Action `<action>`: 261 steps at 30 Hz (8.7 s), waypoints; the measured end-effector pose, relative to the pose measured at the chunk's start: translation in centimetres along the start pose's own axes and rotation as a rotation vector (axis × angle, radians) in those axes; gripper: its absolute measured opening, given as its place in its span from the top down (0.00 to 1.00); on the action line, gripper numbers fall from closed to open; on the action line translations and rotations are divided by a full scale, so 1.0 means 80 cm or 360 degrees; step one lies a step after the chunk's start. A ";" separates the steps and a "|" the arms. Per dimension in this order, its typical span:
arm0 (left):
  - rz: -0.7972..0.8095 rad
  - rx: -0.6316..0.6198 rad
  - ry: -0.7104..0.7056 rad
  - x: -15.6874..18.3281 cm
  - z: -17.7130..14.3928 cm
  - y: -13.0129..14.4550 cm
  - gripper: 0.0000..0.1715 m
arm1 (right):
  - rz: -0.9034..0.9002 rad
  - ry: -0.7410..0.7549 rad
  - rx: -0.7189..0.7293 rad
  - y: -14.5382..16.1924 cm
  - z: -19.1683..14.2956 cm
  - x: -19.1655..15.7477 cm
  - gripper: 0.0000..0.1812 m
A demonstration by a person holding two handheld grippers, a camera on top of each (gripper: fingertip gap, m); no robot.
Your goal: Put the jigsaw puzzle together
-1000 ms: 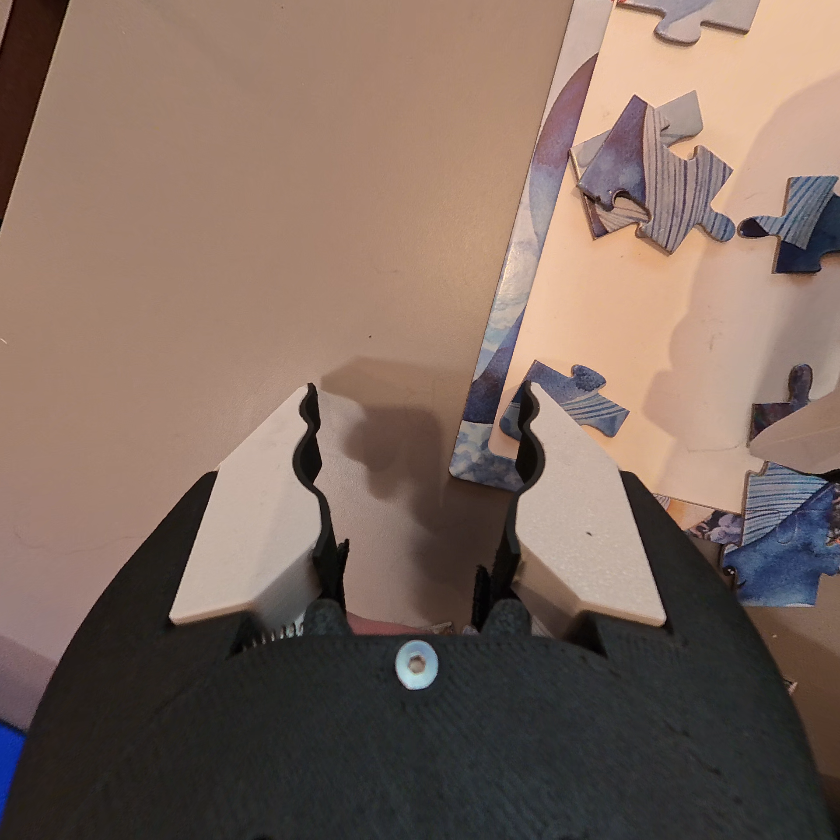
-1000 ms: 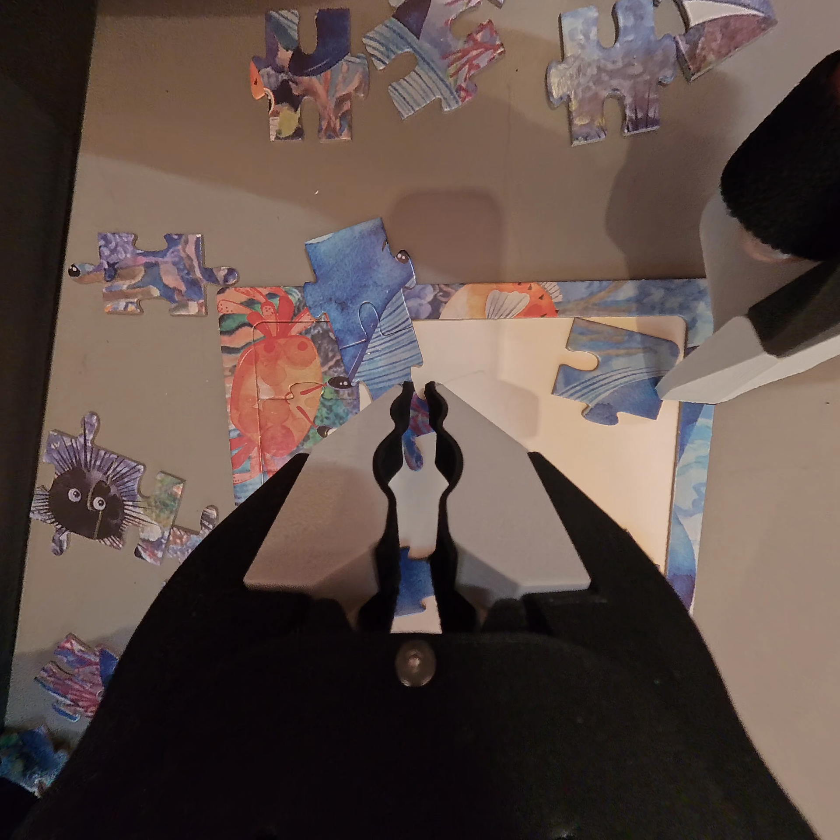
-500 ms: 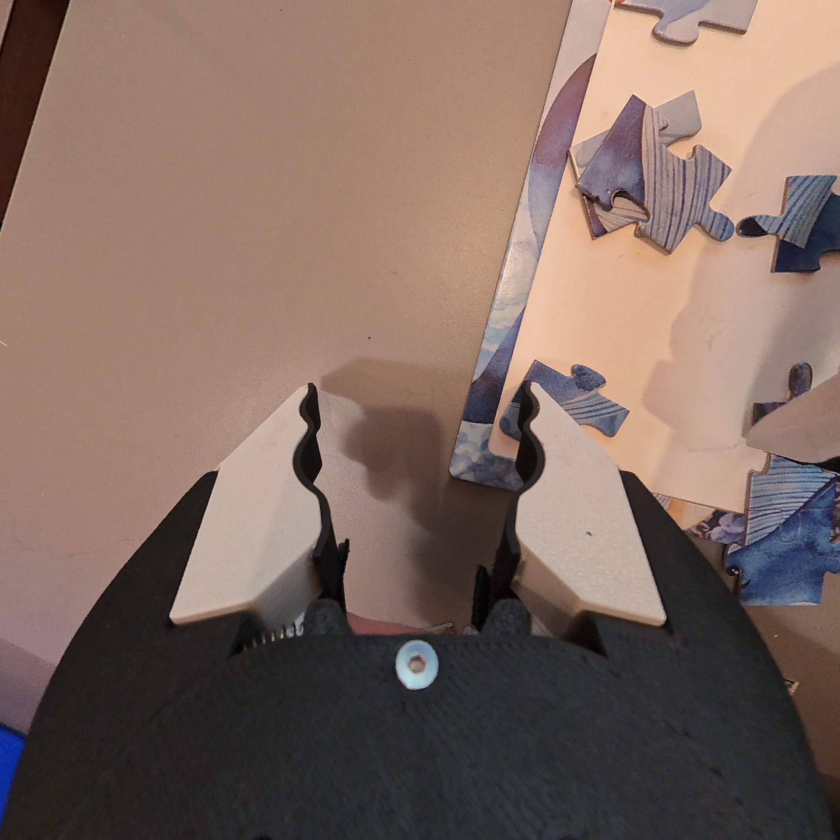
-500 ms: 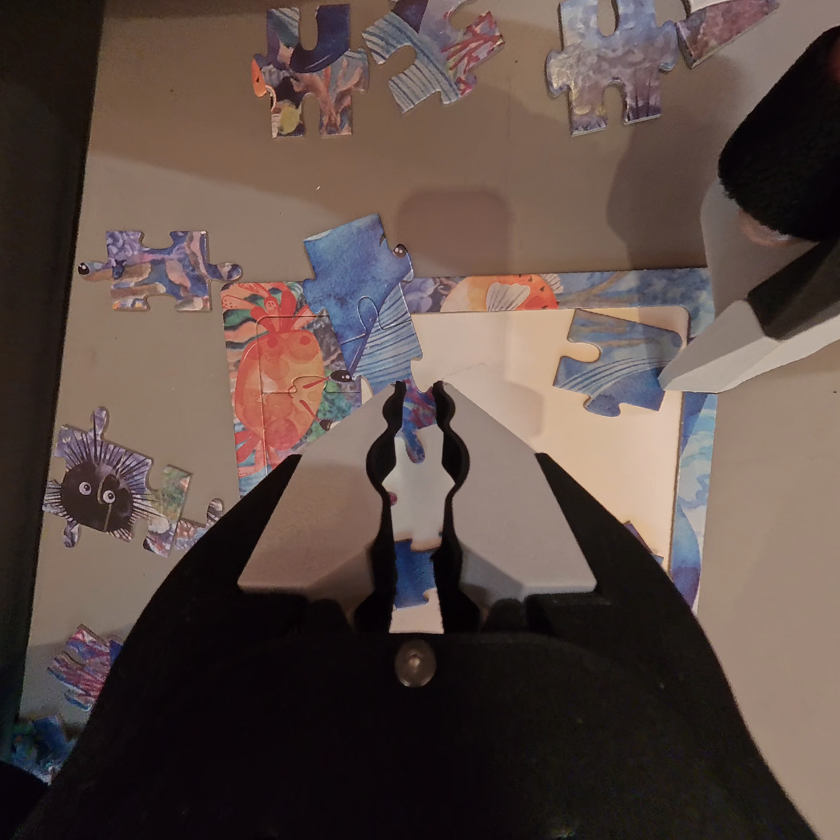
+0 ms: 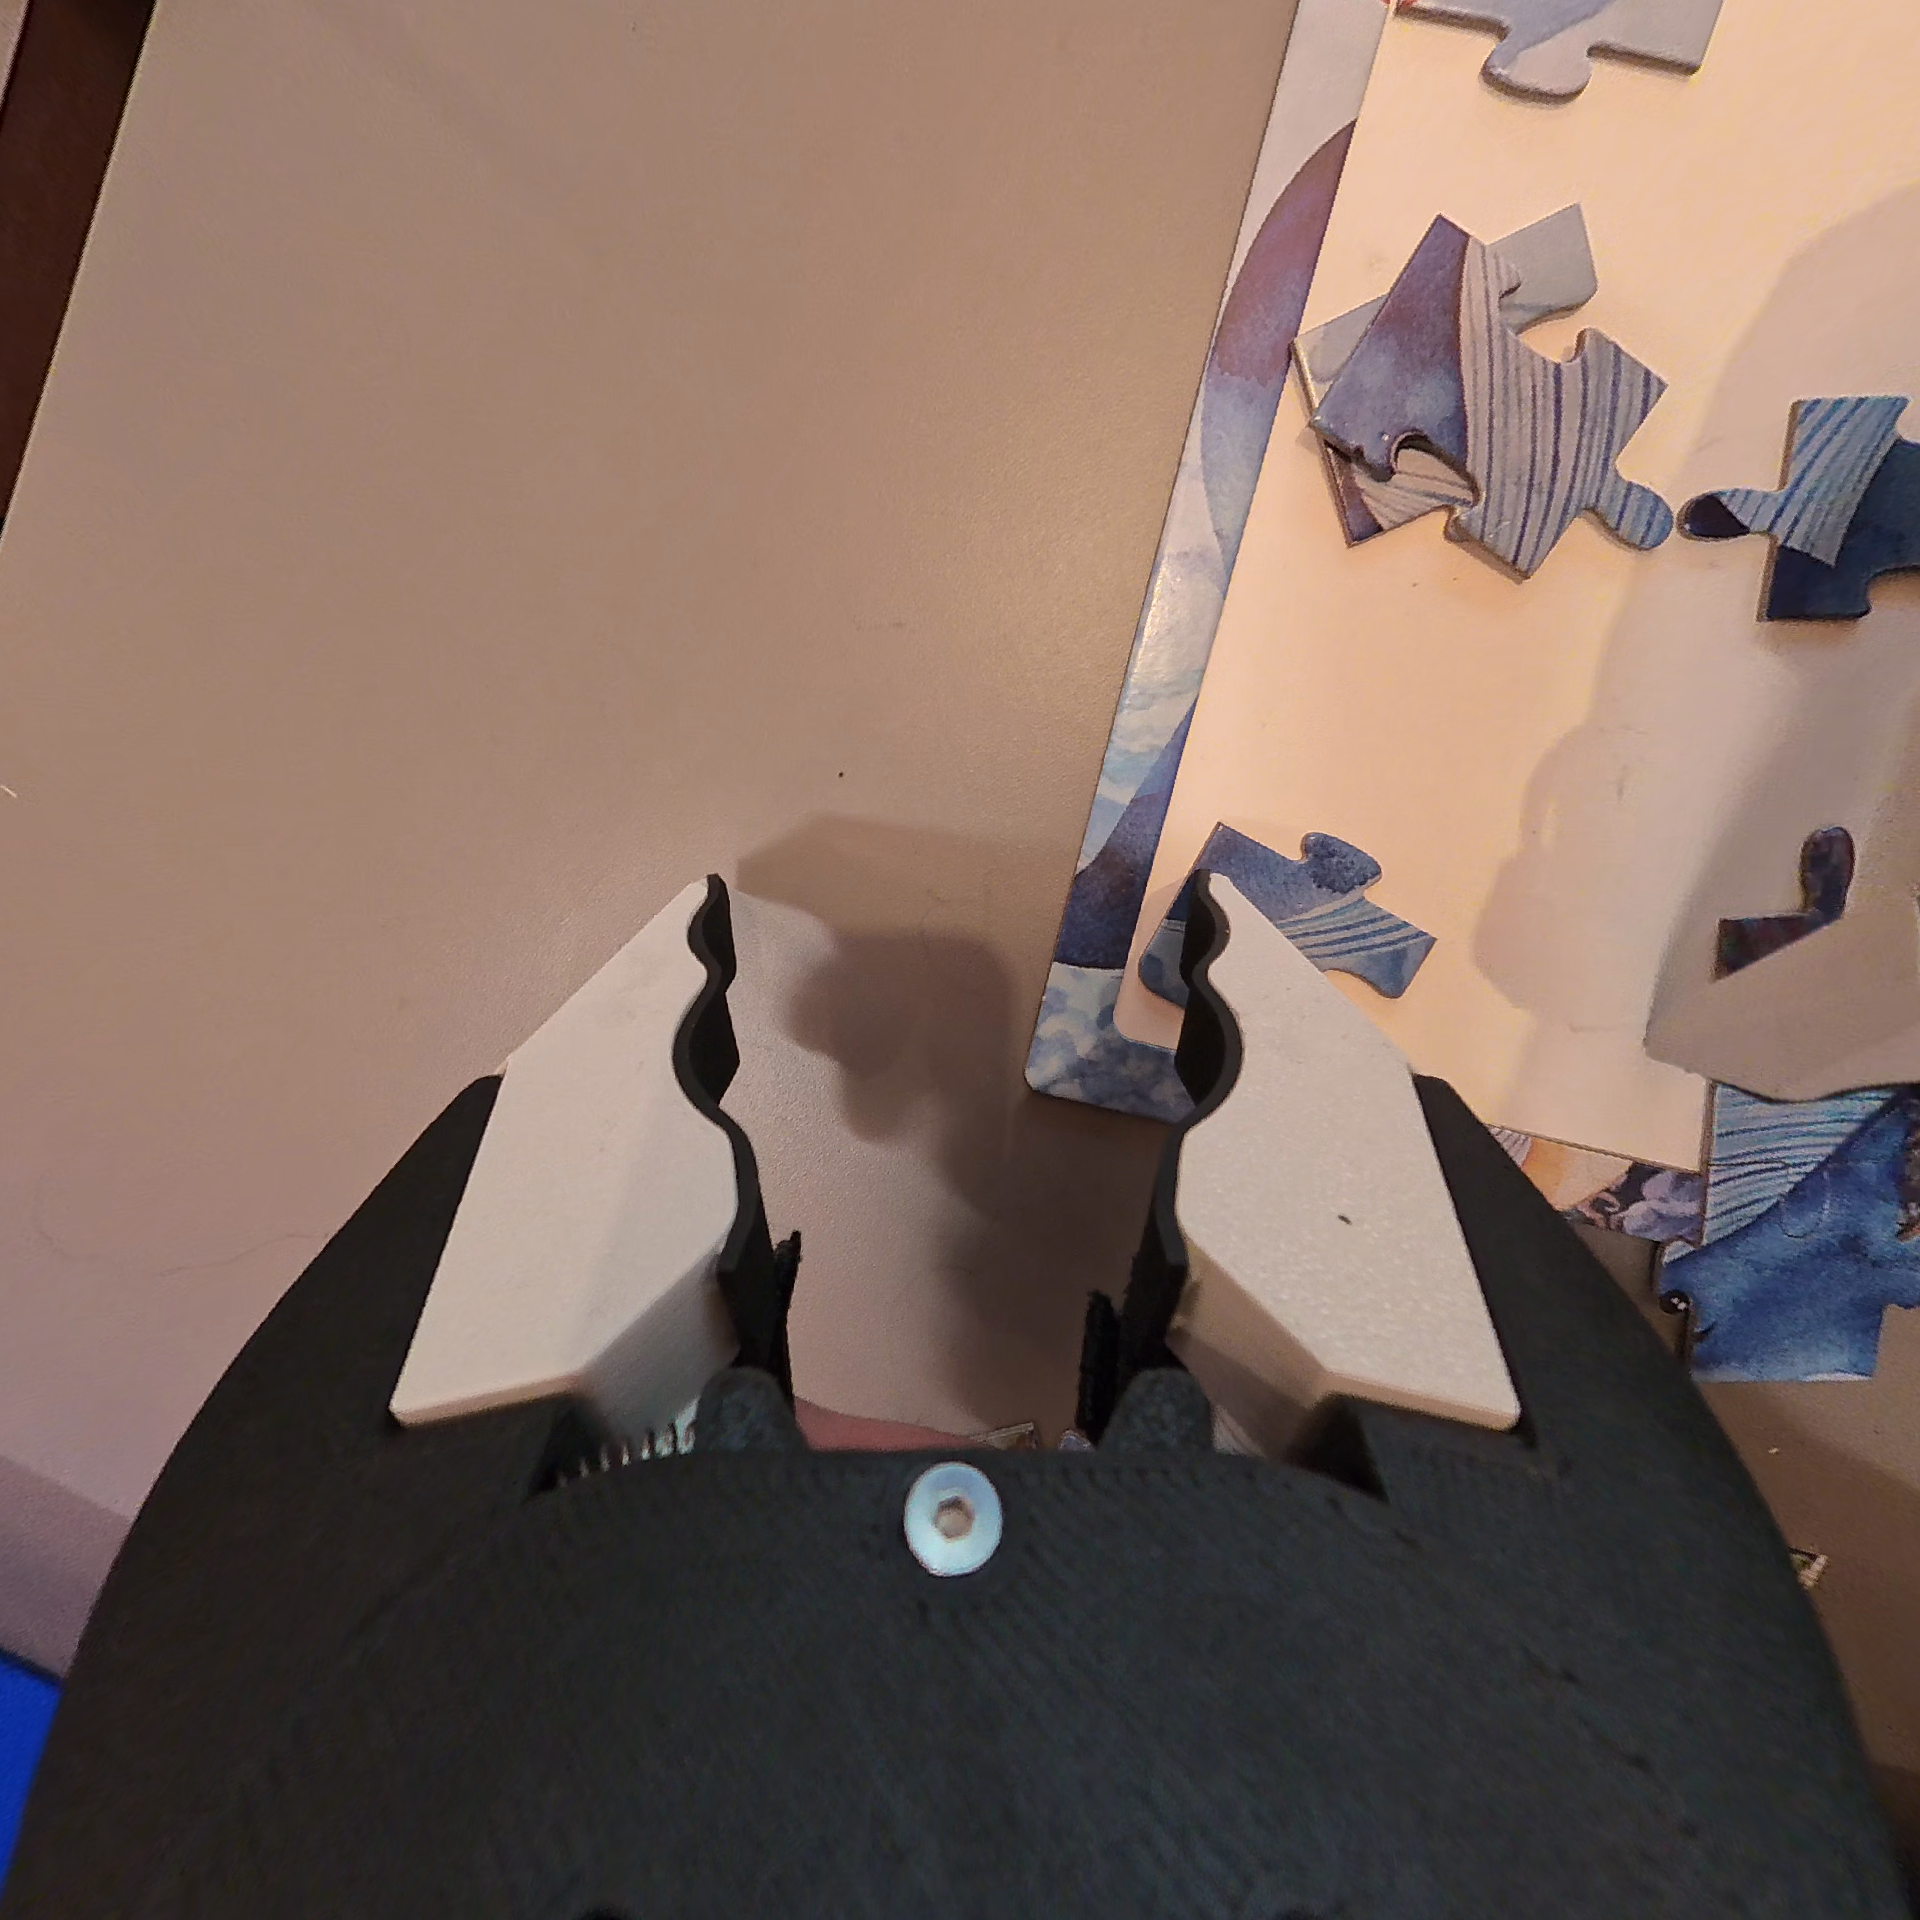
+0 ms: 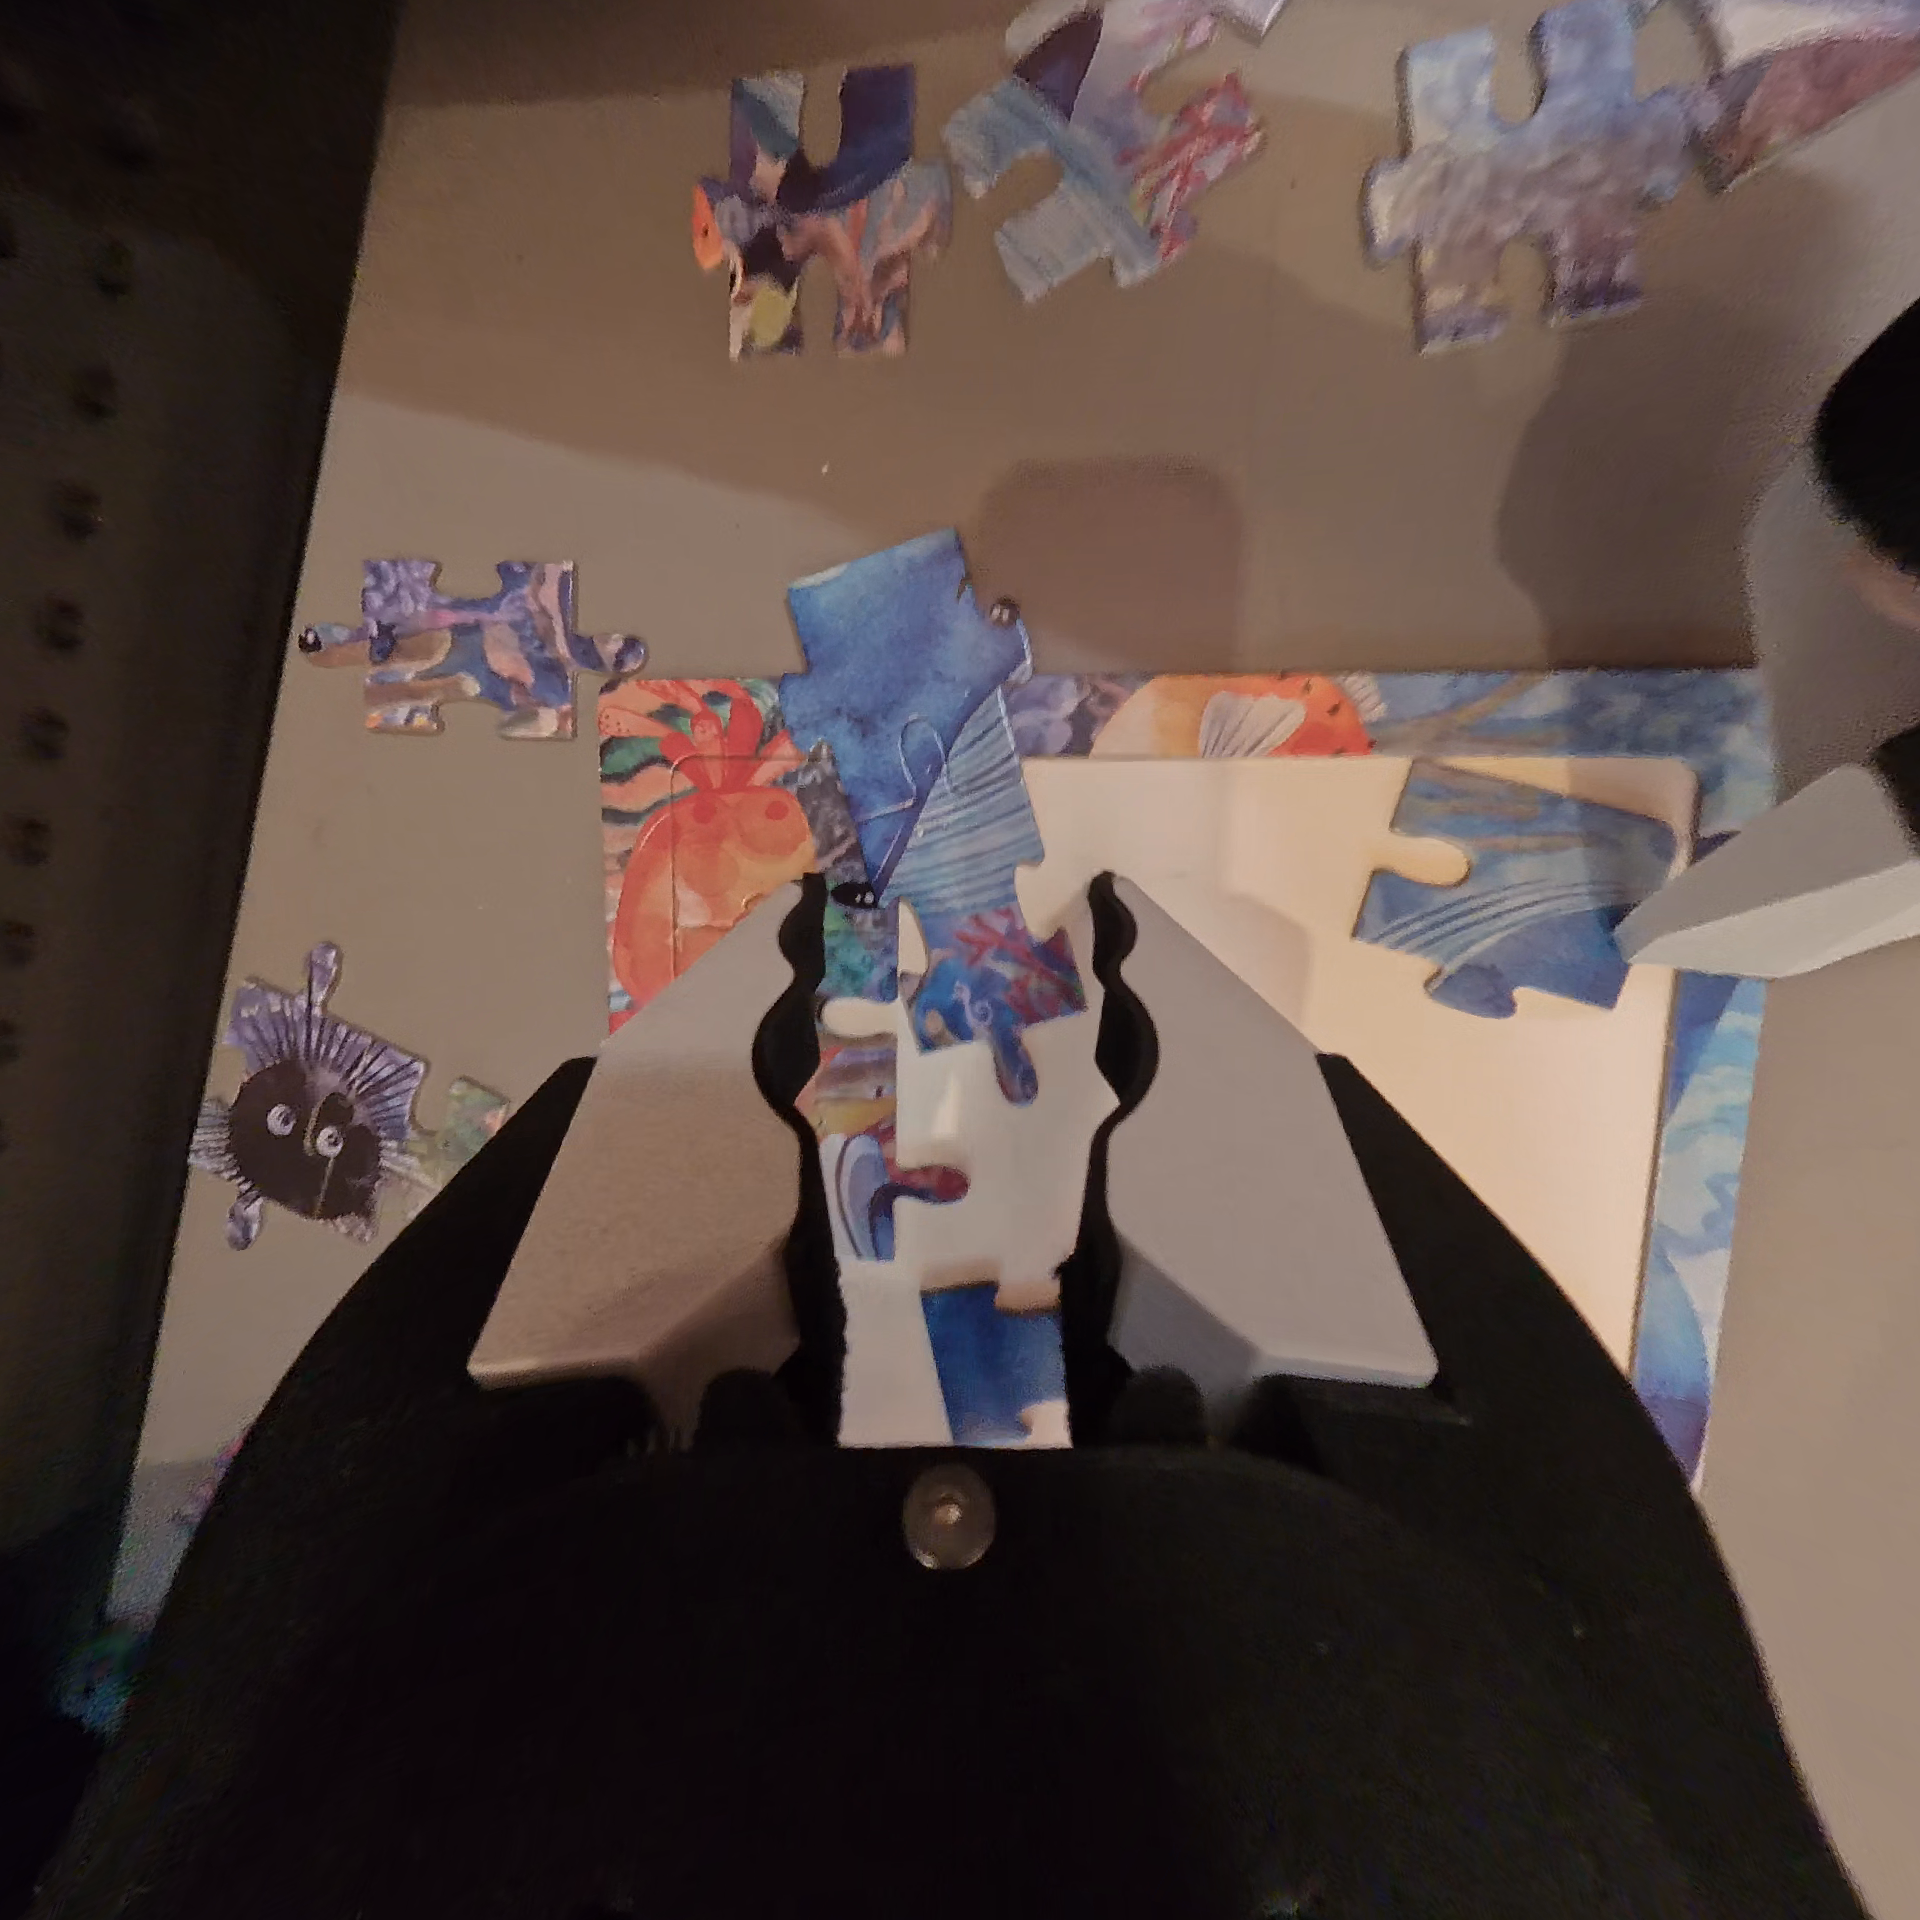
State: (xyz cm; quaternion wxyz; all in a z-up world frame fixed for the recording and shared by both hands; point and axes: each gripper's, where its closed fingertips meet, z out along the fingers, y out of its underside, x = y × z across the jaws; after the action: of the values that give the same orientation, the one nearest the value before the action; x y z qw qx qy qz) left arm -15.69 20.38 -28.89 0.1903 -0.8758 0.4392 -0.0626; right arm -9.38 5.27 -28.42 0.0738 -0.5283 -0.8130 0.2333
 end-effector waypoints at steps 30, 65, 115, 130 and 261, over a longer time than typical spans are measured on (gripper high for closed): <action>-0.0013 -0.0027 -0.0105 -0.017 -0.012 0.011 0.51 | 0.0178 0.0266 0.0023 0.053 -0.063 0.052 1.00; 0.0329 0.0366 0.0424 0.092 -0.013 -0.072 0.97 | 0.0295 0.0455 0.0217 0.070 -0.116 0.082 1.00; 0.0193 0.0382 0.0317 0.059 -0.046 -0.061 1.00 | 0.1064 0.0367 0.0652 0.062 -0.124 0.132 1.00; -0.0166 0.0326 0.0184 -0.006 -0.044 -0.009 1.00 | 0.1093 0.0186 0.0708 0.045 -0.102 0.122 1.00; 0.0167 0.0458 0.0341 0.063 -0.050 -0.067 1.00 | 0.0961 0.0324 0.0275 0.115 -0.108 0.109 0.86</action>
State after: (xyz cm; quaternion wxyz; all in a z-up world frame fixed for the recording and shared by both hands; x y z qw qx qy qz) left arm -9.76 18.20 -23.41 0.2687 -0.8037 0.4887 -0.2077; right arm -2.38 18.71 -26.08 0.1265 -0.7579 -0.5853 0.2587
